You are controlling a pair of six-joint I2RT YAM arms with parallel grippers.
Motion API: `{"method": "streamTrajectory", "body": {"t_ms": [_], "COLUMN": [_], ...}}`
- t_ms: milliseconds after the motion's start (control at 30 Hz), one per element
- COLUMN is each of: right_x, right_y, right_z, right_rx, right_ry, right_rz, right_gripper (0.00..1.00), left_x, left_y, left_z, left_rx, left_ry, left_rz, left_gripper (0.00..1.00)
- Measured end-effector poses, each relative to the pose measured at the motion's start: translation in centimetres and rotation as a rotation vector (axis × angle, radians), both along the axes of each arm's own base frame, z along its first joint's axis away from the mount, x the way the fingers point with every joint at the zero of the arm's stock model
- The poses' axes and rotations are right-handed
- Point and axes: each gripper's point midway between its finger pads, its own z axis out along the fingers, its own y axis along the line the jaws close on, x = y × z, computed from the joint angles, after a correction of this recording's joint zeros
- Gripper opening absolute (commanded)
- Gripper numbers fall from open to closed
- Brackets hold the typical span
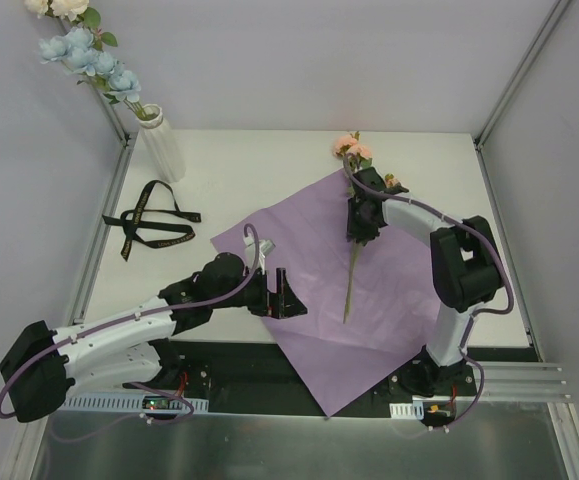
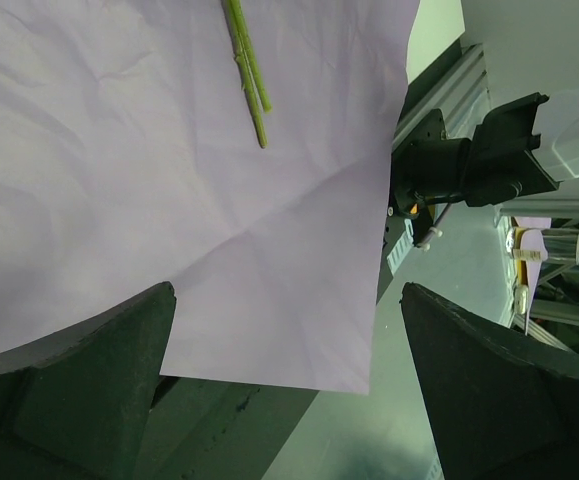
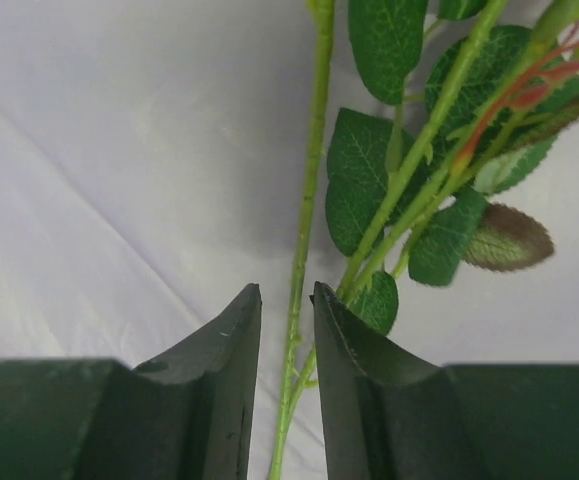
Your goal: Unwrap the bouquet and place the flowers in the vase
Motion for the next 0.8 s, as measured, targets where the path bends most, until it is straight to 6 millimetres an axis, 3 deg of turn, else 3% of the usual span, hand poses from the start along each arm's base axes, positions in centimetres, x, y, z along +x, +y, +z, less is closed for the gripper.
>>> {"method": "streamTrajectory", "body": {"t_ms": [67,200,300,467,533,633,700,800], "right_x": [0.1,0.0,0.0,-0.2,-0.2,-0.2,-0.8,-2.8], "right_y": [0.1,0.1,0.1,0.2,0.6,1.4,2.2,2.9], "right_z": [-0.6,-1.8,-2.0,-0.5,2.2,8.8,15.3,23.2], "right_rx": [-0.003,-0.012,-0.014,-0.012,0.013,0.099,0.207,0.364], "right_ry": [0.007,0.03,0.034,0.013,-0.037,-0.192,-0.351,-0.553], "right_rz": [0.001,0.006,0.006,0.019,0.028,0.049,0.078,0.137], "right_gripper": [0.25,0.08,0.01,0.01,0.01,0.01,0.01,0.01], "left_x": [0.0,0.1,0.2,0.6,0.9,1.4,1.7,2.0], "left_y": [0.0,-0.1,-0.2,-0.3,-0.3,-0.2,0.0,0.1], "left_z": [-0.1,-0.2,-0.1,0.5,0.7,1.0,1.3,2.0], "left_rx": [0.004,0.008,0.009,0.003,0.002,0.001,-0.004,-0.02], "left_ry": [0.002,0.003,0.0,-0.017,-0.027,-0.045,-0.06,-0.081], "left_rz": [-0.001,-0.002,-0.002,0.01,0.021,0.047,0.067,0.091], "left_gripper": [0.95,0.95,0.95,0.96,0.97,0.99,0.99,0.99]}}
